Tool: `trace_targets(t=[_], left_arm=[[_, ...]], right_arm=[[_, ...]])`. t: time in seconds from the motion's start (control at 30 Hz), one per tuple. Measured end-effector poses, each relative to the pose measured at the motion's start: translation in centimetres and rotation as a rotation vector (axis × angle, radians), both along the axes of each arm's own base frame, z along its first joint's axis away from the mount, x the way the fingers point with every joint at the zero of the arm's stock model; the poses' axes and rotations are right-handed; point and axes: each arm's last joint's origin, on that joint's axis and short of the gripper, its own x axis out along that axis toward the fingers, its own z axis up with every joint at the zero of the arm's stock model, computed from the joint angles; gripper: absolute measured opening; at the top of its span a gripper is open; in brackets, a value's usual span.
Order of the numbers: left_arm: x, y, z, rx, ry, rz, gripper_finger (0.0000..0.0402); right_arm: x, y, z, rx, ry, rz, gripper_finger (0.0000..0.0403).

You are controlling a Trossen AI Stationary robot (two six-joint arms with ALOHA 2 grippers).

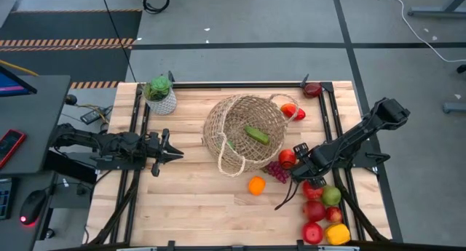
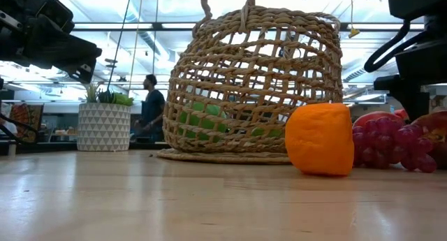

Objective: Build produce basket
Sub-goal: Put the red apple into the woven basket

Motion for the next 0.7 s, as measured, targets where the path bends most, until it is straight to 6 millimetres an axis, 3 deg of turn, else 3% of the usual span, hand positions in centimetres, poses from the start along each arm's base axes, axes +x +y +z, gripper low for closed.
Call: trace_targets(t=[0.4,0.7], left_arm=[[0.0,0.0,0.0,0.0,0.0,0.0,0.0057],[0.0,0.0,0.0,0.0,0.0,0.0,0.006]], right_arm=[[-0.1,0.0,0.1,0.004,-0.003,0.0,0.0332],[-1.0,-0.5,1.6,0.02,-0.049,-0.012,0.0331]])
